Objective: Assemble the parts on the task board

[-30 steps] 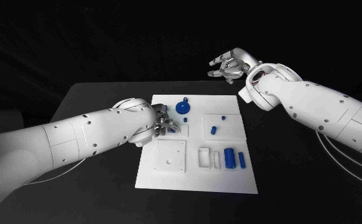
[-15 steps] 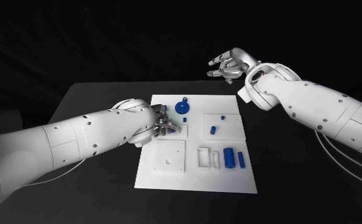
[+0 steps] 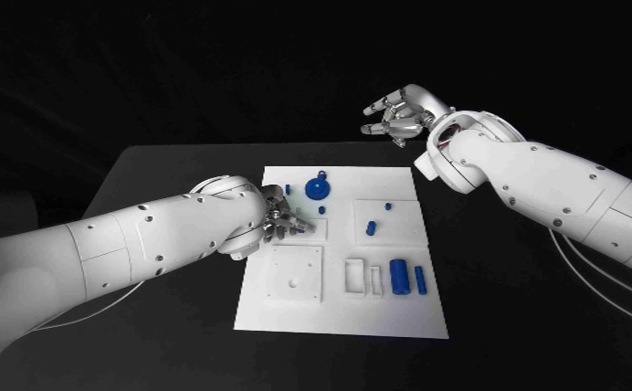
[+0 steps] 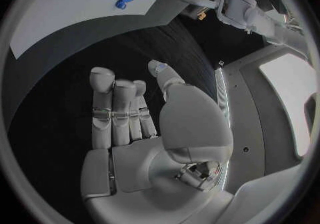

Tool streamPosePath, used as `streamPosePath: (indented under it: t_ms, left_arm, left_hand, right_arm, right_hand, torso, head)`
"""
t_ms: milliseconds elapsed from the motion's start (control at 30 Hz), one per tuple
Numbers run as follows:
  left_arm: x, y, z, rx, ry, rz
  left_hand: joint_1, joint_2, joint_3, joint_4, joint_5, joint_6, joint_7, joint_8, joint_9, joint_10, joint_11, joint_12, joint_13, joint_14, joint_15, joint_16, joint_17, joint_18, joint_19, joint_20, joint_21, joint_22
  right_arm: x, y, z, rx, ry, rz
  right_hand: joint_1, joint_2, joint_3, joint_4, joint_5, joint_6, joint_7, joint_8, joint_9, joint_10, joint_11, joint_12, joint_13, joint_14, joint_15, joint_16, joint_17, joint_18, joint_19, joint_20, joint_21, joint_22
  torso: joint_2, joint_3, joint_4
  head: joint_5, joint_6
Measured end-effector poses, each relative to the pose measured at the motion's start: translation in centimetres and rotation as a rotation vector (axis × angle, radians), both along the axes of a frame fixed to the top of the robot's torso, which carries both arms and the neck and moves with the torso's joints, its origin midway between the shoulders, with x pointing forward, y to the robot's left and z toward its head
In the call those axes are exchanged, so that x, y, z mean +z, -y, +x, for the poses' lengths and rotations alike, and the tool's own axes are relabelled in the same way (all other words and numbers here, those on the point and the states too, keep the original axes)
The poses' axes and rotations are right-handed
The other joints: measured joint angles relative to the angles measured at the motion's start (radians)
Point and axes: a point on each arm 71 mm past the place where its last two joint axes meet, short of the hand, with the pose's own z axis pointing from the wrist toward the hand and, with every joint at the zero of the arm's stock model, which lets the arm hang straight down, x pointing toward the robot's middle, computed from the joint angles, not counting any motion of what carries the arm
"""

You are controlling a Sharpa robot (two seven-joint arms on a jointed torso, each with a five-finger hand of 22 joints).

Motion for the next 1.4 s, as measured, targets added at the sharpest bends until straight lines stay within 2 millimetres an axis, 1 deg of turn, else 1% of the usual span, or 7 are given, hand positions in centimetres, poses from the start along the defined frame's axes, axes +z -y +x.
streamPosePath:
  t_ms: [167,867,967,1067,1100,1233,1400]
  left_arm:
    - [0.0,-0.2,-0.2,0.001,-0.004,-0.006]
    - [5.3,-1.2,1.8,0.031,0.040,-0.092]
    - [6.9,-2.6,3.0,0.065,0.053,-0.093]
    - [8.0,-4.1,4.2,0.110,0.060,-0.098]
    - [8.1,-4.3,4.4,0.114,0.059,-0.099]
    - [8.5,-5.9,5.7,0.164,0.054,-0.107]
    - [8.8,-6.7,6.8,0.198,0.054,-0.119]
  left_hand:
    - [0.017,-0.058,0.019,0.073,0.000,0.005,0.002,0.000,0.000,0.000,0.000,0.000,-0.005,0.000,0.000,0.000,0.001,0.000,0.000,0.000,-0.004,0.000]
    - [0.027,-0.058,-0.061,0.117,0.000,-0.005,0.013,-0.055,-0.019,0.000,0.000,-0.014,-0.013,-0.011,-0.004,-0.011,-0.003,0.000,-0.006,-0.006,-0.011,0.000]
    - [0.038,-0.024,-0.068,0.077,0.002,-0.066,0.033,-0.057,-0.163,-0.004,0.004,-0.055,-0.018,-0.023,-0.002,-0.031,-0.015,0.000,-0.011,-0.011,-0.027,0.000]
    - [0.036,0.024,-0.089,0.012,0.041,-0.148,0.066,-0.058,-0.471,-0.003,0.023,-0.071,0.003,-0.034,0.006,-0.031,-0.023,0.000,-0.011,-0.011,-0.036,0.000]
    - [0.036,0.027,-0.090,0.008,0.044,-0.154,0.070,-0.058,-0.501,-0.002,0.025,-0.071,0.005,-0.035,0.007,-0.031,-0.024,0.000,-0.013,-0.009,-0.038,0.000]
    - [0.038,0.050,-0.116,-0.031,0.071,-0.215,0.104,-0.058,-0.815,-0.002,0.041,-0.085,0.022,-0.041,0.017,-0.031,-0.034,0.000,-0.014,-0.004,-0.050,0.000]
    - [0.043,0.056,-0.127,-0.042,0.074,-0.247,0.118,-0.054,-0.999,0.000,0.047,-0.085,0.034,-0.041,0.017,-0.023,-0.040,0.000,-0.011,0.000,-0.056,0.000]
  right_arm:
    - [0.0,0.1,0.0,-0.002,0.000,0.000]
    - [-0.1,0.3,0.1,-0.010,-0.002,-0.001]
    - [-0.1,0.4,0.1,-0.012,-0.002,-0.001]
    - [-0.1,0.4,0.1,-0.011,-0.002,-0.001]
    - [-0.1,0.4,0.1,-0.011,-0.002,-0.001]
    - [-0.1,0.4,0.1,-0.012,-0.001,-0.001]
    - [-0.1,0.4,0.1,-0.012,-0.001,-0.001]
  right_hand:
    - [0.000,0.000,0.000,0.000,0.005,0.000,0.000,0.000,0.000,0.000,0.000,0.000,0.000,0.000,0.000,0.000,0.000,0.000,0.000,0.000,0.000,0.000]
    - [0.000,0.000,0.000,0.000,0.005,0.000,0.000,0.000,0.000,0.000,0.000,0.000,-0.001,0.000,0.000,0.000,0.000,0.000,0.000,0.000,0.000,0.000]
    - [0.000,0.000,0.000,0.000,0.005,0.000,0.000,0.000,0.000,0.000,0.000,0.000,-0.001,0.000,0.000,0.000,0.000,0.000,0.000,0.000,0.000,0.000]
    - [0.000,0.000,-0.003,0.003,0.005,0.000,0.000,0.000,0.000,0.000,0.000,0.000,-0.002,0.000,0.000,0.000,0.000,0.000,0.000,0.000,0.000,0.000]
    - [0.000,0.000,-0.003,0.003,0.005,0.000,0.000,0.000,0.000,0.000,0.000,0.000,-0.002,0.000,0.000,0.000,0.000,0.000,0.000,0.000,0.000,0.000]
    - [0.000,0.000,-0.003,0.003,0.005,0.000,0.000,0.000,0.000,0.000,0.000,0.000,-0.002,0.000,0.000,0.000,0.000,0.000,0.000,0.000,0.000,0.000]
    - [0.000,0.000,-0.003,0.003,0.011,0.000,0.000,0.000,0.000,0.000,0.000,0.000,-0.002,0.000,0.000,0.000,-0.001,0.000,0.000,0.000,0.000,0.000]
  torso:
    - [0.000,-0.0006,0.0000]
    - [0.001,0.0018,-0.0001]
    - [0.001,0.0021,0.0001]
    - [0.001,0.0034,0.0004]
    - [0.001,0.0035,0.0003]
    - [0.003,0.0032,0.0000]
    - [0.008,0.0025,-0.0011]
  head:
    - [-0.001,0.002]
    - [0.000,0.018]
    - [0.000,0.023]
    - [0.002,0.029]
    - [0.003,0.030]
    - [0.004,0.037]
    - [0.006,0.042]
